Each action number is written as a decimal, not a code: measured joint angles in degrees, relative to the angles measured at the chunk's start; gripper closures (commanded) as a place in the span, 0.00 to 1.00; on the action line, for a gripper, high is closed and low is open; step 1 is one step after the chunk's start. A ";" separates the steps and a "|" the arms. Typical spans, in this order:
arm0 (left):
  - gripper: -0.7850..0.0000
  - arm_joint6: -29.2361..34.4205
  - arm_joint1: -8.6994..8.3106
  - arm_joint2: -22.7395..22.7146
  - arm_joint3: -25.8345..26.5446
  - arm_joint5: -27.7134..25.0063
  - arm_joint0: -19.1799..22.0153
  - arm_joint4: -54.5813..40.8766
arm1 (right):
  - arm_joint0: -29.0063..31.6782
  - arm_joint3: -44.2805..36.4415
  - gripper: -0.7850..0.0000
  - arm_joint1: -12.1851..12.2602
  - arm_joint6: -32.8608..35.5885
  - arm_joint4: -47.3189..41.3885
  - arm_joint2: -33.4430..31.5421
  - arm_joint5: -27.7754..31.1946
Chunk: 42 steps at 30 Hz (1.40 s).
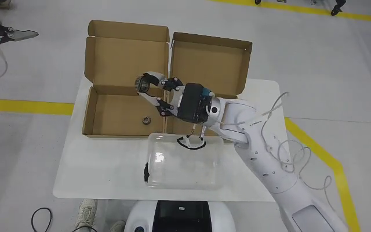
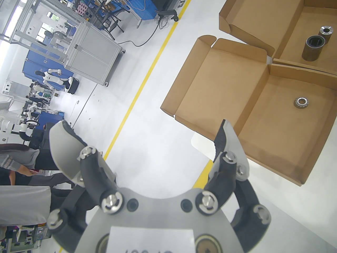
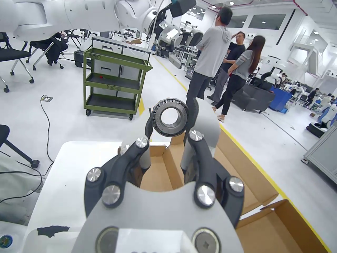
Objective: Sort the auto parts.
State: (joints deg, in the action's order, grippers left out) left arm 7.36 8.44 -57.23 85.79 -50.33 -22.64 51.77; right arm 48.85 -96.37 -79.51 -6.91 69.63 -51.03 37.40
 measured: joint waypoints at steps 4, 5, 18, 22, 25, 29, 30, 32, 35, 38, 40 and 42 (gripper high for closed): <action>0.00 0.00 0.00 0.00 0.00 0.00 0.00 0.00 | 0.22 -0.84 1.00 0.02 0.30 0.64 -0.16 0.16; 0.00 0.00 0.00 0.00 0.00 0.00 0.00 0.00 | 0.27 -0.84 1.00 0.02 0.48 0.86 -0.06 0.25; 0.00 0.00 0.00 0.00 0.00 0.00 0.00 0.00 | -1.25 6.61 1.00 -0.96 7.56 0.72 4.25 1.53; 0.00 0.00 0.00 0.00 0.00 0.00 0.00 0.00 | -2.92 9.70 1.00 -1.76 11.13 -0.02 6.41 0.58; 0.00 0.00 0.00 0.00 0.00 0.00 0.00 0.00 | -4.20 12.50 1.00 -2.52 13.49 -0.85 8.08 -0.74; 0.00 0.00 0.00 0.00 0.00 0.00 0.00 0.00 | -6.28 16.66 1.00 -3.76 16.49 -2.04 10.63 -2.04; 0.00 0.00 0.00 0.00 0.00 0.00 0.00 0.00 | -7.09 18.15 1.00 -4.19 17.40 -2.51 11.38 -2.27; 0.00 0.00 0.00 0.00 0.00 0.00 0.00 0.00 | -8.26 20.35 1.00 -4.90 18.65 -3.38 12.61 -2.41; 0.00 0.00 0.00 0.00 0.00 0.00 0.00 0.00 | -10.14 23.97 1.00 -6.17 20.44 -4.81 14.70 -2.52; 0.00 0.00 0.00 0.00 0.00 0.00 0.00 0.00 | -11.95 27.45 1.00 -7.50 22.17 -5.93 16.69 -2.70; 0.00 0.00 0.00 0.00 0.00 0.00 0.00 0.00 | -13.13 29.77 1.00 -8.49 23.34 -6.53 18.06 -2.89; 0.00 0.00 0.00 0.00 0.00 0.00 0.00 0.00 | -14.18 32.05 1.00 -9.49 24.40 -7.08 19.35 -3.23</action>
State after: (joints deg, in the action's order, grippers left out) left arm 7.36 8.44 -57.23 85.79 -50.33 -22.64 51.77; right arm 34.68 -64.32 -89.00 17.50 62.55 -31.68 34.18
